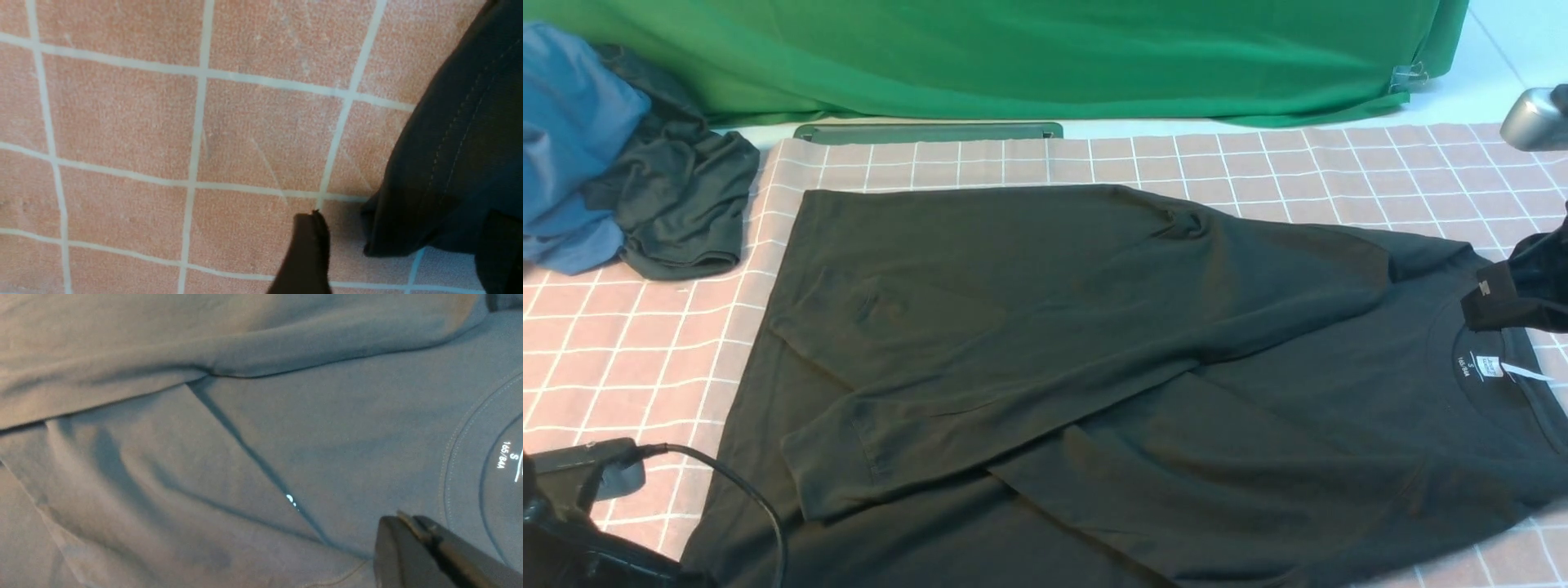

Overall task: Fold a long-sleeved shirt over a pink coffee tablecloth.
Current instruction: 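Grasp the near edge of the shirt at its hem and shoulder corners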

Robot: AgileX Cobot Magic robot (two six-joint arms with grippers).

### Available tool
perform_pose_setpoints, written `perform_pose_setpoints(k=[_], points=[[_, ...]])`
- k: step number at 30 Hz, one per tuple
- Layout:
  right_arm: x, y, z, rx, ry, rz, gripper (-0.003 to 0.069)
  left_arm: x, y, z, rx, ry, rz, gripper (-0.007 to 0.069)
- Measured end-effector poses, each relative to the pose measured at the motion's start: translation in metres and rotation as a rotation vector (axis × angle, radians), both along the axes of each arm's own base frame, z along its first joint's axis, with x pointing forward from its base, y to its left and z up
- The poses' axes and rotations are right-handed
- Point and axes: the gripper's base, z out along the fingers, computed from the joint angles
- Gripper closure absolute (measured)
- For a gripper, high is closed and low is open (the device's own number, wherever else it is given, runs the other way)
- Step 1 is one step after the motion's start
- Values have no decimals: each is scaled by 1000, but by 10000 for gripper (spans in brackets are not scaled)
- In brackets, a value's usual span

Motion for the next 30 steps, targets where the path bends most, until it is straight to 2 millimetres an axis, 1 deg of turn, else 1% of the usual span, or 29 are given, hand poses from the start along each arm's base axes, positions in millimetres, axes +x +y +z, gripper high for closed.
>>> perform_pose_setpoints(k=[2,5,9,10,11,12,13,14,16,17,18,21,24,25,27,29,30], points=[[0,0,0,0,-3,5,620,1,0,-3,2,16,-7,85],[1,0,0,-4,-13,14,620,4,0,-11,-3,66,-25,96],[1,0,1,-3,-14,13,620,8,1,-24,-10,130,-47,172],[1,0,1,-3,-14,14,620,9,0,-26,-12,137,-48,211],[1,0,1,-3,-14,14,620,9,0,-26,-16,138,-44,227],[1,0,1,-4,-15,15,620,11,-1,-26,-25,132,-38,283],[1,0,0,-4,-13,16,620,12,-2,-27,-33,123,-29,364],[0,1,0,-3,-9,18,620,12,-2,-27,-39,118,-24,429],[-2,1,-1,-4,11,36,620,13,-3,-26,-50,117,-15,536],[-3,2,-1,-4,27,50,620,13,-3,-25,-53,119,-13,567],[-5,2,-2,-2,45,60,620,14,-4,-24,-54,120,-12,581],[-10,4,-3,2,91,91,617,19,-3,-10,-51,114,2,593],[-17,5,-6,1,151,148,608,23,-1,15,-27,60,30,593],[-20,6,-9,5,187,164,596,21,-1,27,-17,25,39,593],[-28,7,-17,14,249,183,558,18,-1,41,-13,-29,49,593],[-34,11,-27,12,293,203,512,11,-1,50,-13,-68,67,593],[-35,12,-28,7,297,210,498,9,-1,52,-13,-73,69,593]])
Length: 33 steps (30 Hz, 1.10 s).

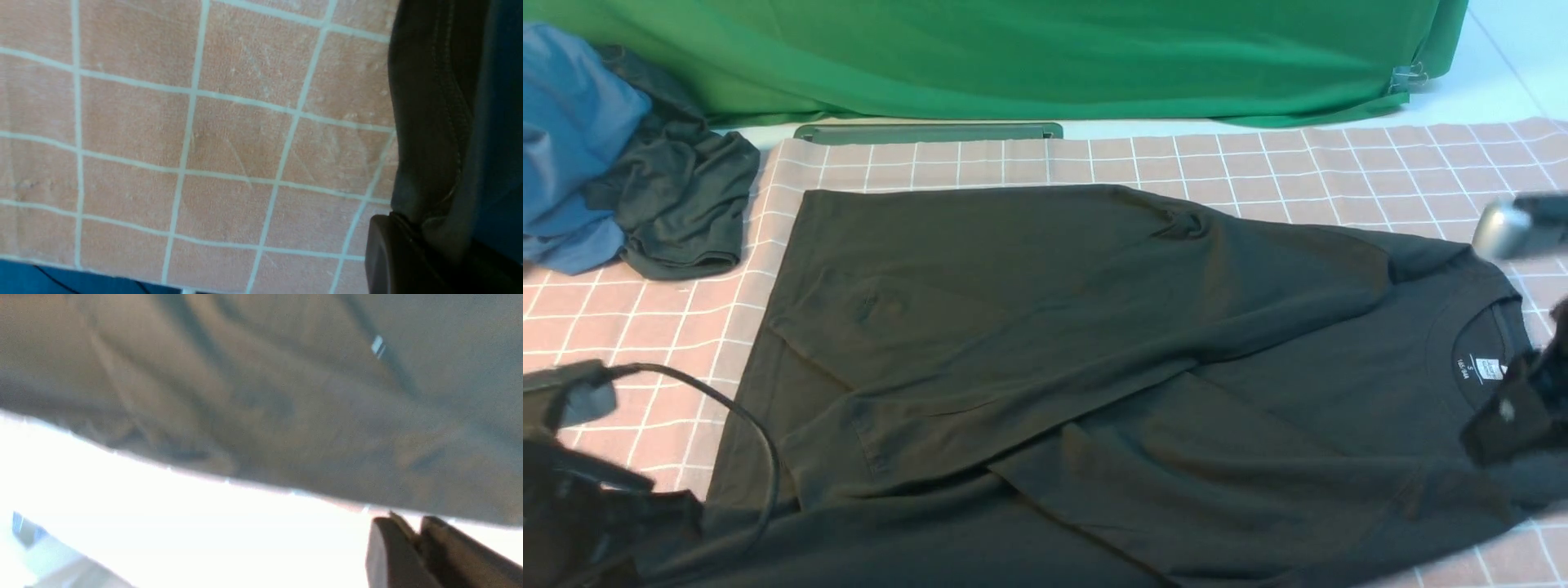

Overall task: Fold a long-sleeved shirt over a pink coffee tablecloth.
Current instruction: 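Grasp the near edge of the shirt at its hem and shoulder corners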

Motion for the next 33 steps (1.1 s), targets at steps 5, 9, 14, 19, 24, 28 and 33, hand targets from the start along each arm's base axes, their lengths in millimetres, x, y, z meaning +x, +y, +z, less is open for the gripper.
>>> perform_pose_setpoints(k=[5,9,14,19,24,28,33], points=[[-20,25,-41,-131,-9,177,343,-15,-3,17,-25,-81,28,593],[-30,43,-60,-224,-91,319,277,-17,-4,19,-29,-96,29,593],[-32,60,-71,-263,-165,418,154,-17,-4,19,-30,-100,29,593],[-24,74,-91,-285,-182,479,83,-15,-5,20,-43,-122,34,593],[-18,76,-106,-308,-162,490,112,-15,-5,20,-46,-123,35,593],[-14,77,-105,-310,-186,475,358,-14,-5,20,-47,-135,36,593],[-13,77,-98,-318,-163,485,583,-10,-5,29,-49,-164,63,593]])
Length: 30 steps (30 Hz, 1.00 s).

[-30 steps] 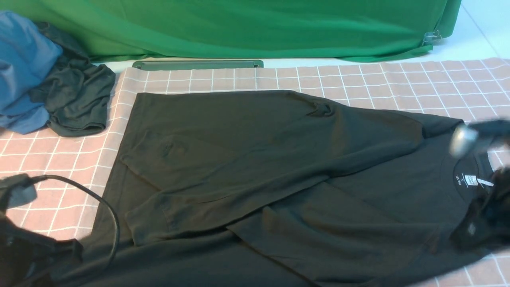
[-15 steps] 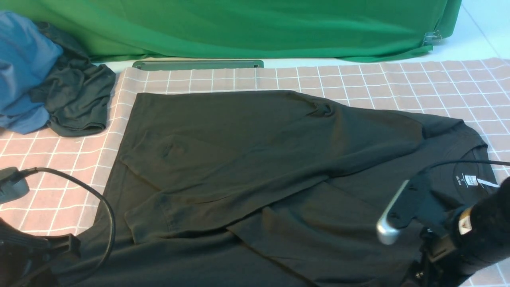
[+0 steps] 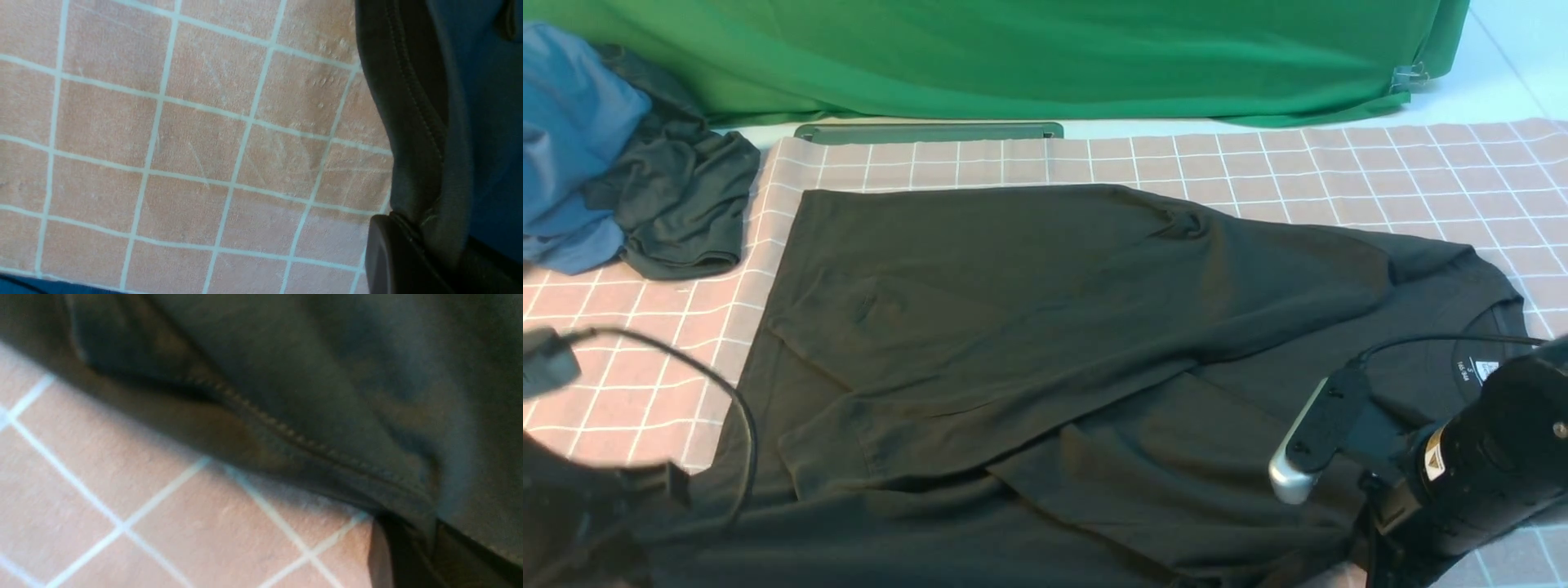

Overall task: Fold a long-sleeved shirt over a pink coffee tablecloth.
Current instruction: 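Fold the black garment in half by bringing its near edge over to the far edge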

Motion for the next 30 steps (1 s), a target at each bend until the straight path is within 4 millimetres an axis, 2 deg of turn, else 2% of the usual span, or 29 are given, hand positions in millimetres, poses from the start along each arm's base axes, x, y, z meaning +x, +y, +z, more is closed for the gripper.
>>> perform_pose_setpoints(k=[4,6,11,18,22,26,30], points=[[6,1,33,-12,-30,23,594,15,1,26,-9,-86,55,593],[9,1,43,-18,-45,30,594,22,1,31,-11,-94,66,593],[33,-4,65,-8,-89,-12,594,63,3,38,-18,-103,99,593],[105,-23,83,3,-154,-115,595,155,4,39,-71,-147,122,593],[153,-31,88,10,-185,-161,595,211,6,27,-78,-149,121,593],[197,-37,81,8,-182,-179,595,260,8,23,-88,-193,124,593],[238,-37,59,3,-184,-192,595,296,9,12,-90,-222,125,593]])
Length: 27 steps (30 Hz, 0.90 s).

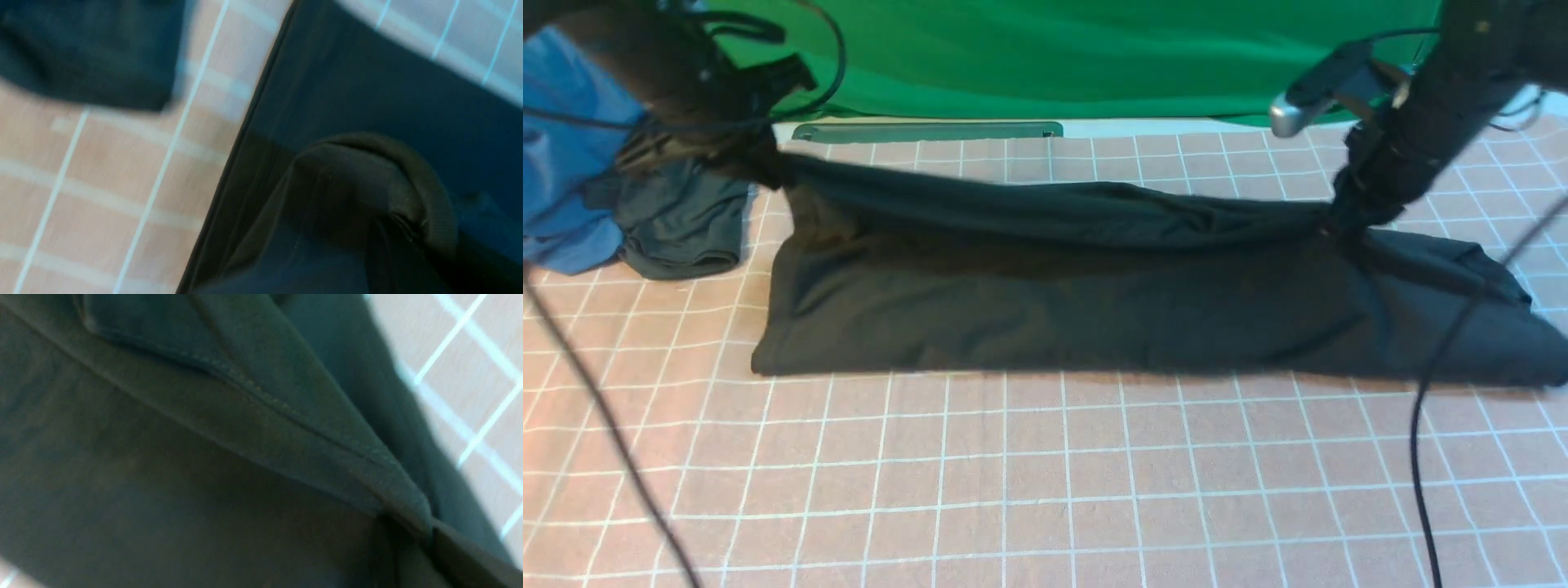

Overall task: Fold a long-sleeved shirt over a pink coffee tablecloth.
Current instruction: 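Fold the black garment in half by bringing its near edge over to the far edge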

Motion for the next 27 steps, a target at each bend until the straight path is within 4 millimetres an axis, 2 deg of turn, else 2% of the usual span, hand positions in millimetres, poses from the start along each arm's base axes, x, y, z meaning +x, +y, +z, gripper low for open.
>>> perform_pose_setpoints(k=[2,3,5,7,10,11,14,16,19,21,23,27], points=[[15,2,-10,2,-11,-1,595,15,1,-7,0,-8,2,593],[17,3,-9,3,-19,-1,595,16,1,-8,0,-9,2,593],[34,5,-22,18,-49,-25,589,30,2,-19,5,-7,2,593],[41,6,-31,25,-65,-39,566,34,2,-26,7,3,1,593],[46,6,-35,33,-91,-55,445,38,3,-35,12,23,0,593],[46,6,-33,38,-96,-70,382,38,3,-38,14,28,0,593],[45,7,-22,74,-100,-140,288,40,3,-39,16,12,2,593],[40,12,-9,127,-80,-192,323,43,4,-37,19,-17,6,593],[31,30,5,230,-38,-126,524,44,4,-36,20,-30,7,593],[28,39,7,271,-24,-92,578,44,4,-36,20,-29,7,593],[25,61,-3,357,26,-38,620,44,4,-36,20,-27,7,593],[23,89,-36,382,104,10,624,42,4,-37,22,-9,4,593]])
